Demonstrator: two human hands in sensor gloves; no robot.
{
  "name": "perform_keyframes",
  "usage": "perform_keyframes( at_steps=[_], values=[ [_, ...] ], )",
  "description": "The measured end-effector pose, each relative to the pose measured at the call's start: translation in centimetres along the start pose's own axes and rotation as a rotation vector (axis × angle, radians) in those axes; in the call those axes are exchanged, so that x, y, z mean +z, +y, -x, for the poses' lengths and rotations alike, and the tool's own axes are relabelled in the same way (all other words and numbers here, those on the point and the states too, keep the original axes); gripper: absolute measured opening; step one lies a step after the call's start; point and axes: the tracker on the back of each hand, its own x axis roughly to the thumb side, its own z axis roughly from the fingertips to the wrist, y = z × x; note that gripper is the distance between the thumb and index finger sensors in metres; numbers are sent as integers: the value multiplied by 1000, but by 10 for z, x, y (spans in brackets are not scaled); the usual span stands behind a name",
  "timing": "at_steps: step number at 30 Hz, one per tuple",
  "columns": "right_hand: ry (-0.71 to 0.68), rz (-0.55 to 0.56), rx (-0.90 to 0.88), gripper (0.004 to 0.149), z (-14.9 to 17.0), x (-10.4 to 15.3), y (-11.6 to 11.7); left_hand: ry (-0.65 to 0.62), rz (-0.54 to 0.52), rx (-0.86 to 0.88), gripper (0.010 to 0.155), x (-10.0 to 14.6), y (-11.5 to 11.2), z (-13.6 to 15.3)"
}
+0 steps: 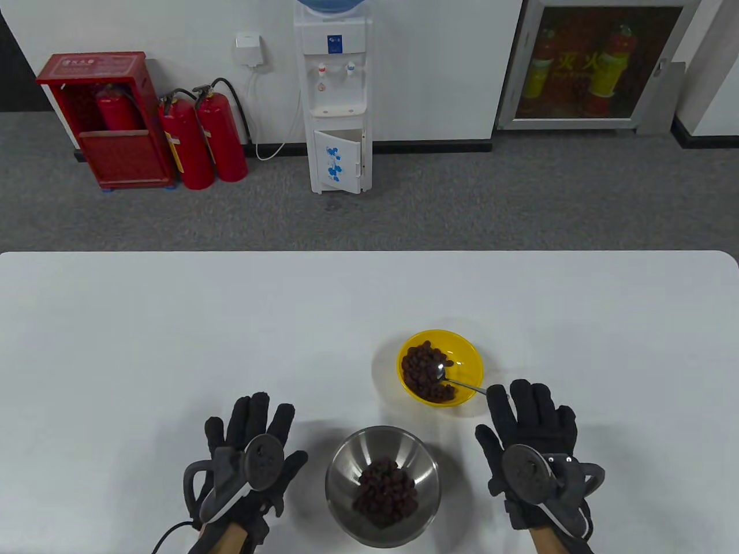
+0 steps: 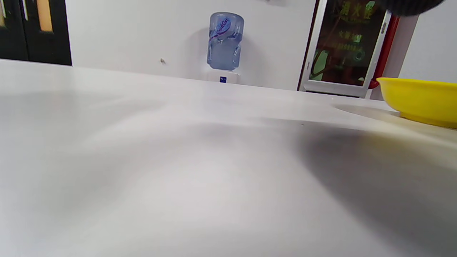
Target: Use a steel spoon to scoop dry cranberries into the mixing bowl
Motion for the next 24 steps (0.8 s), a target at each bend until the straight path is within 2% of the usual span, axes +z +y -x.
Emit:
perform_keyframes(
  at_steps=[6,10,24],
  values=[
    [1,-185,141,85,-2,-3,17,12,-8,-78,78,-2,-5,-2],
    [9,-245,194,91,-2,-3,23,14,-16,-153,76,-4,-10,-5],
    [36,-269,151,96,2,-3,20,63,12,-149,80,-4,-12,-1]
  ],
)
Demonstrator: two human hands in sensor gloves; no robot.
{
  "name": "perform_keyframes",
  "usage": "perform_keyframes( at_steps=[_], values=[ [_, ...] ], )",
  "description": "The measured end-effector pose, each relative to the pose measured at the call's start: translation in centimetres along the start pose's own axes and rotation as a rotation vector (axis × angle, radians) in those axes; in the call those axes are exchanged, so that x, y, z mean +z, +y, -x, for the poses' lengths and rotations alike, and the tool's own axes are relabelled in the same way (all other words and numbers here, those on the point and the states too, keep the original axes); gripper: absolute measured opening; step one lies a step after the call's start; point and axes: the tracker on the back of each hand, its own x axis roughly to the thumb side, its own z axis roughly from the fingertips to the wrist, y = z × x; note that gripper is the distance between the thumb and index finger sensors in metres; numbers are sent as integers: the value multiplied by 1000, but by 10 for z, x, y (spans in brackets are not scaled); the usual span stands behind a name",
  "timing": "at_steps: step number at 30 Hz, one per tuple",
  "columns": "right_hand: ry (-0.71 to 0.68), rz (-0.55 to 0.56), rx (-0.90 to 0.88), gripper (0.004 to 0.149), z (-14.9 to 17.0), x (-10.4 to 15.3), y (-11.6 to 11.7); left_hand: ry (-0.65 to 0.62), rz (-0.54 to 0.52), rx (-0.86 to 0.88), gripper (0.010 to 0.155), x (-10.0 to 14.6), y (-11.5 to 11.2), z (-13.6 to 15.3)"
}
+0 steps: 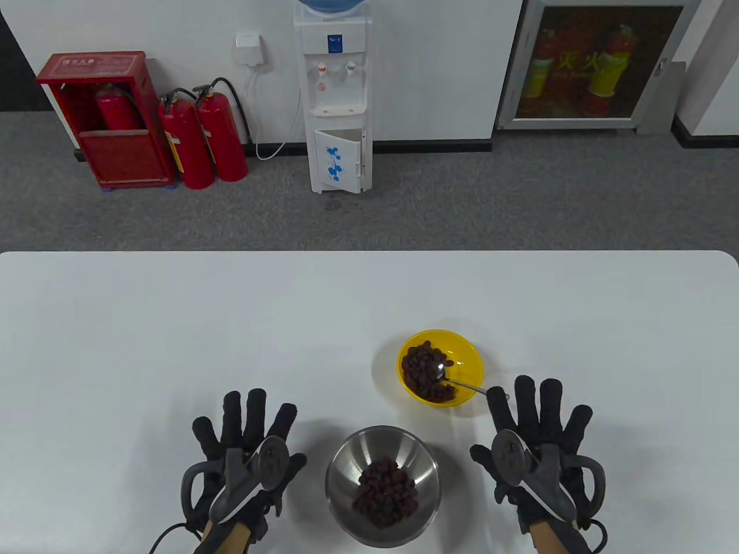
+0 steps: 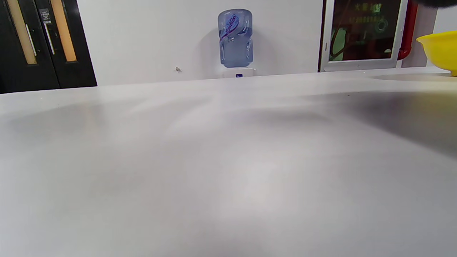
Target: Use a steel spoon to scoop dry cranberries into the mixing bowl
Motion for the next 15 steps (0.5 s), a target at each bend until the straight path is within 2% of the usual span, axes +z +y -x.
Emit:
perform_keyframes(
  at_steps=[11,15],
  values=[
    [-19,-24,-48,95,-2,-1,5,13,17,22,81,0,1,1],
    [-29,-2,-66,93,-3,0,6,14,8,43,80,0,2,3]
  ],
)
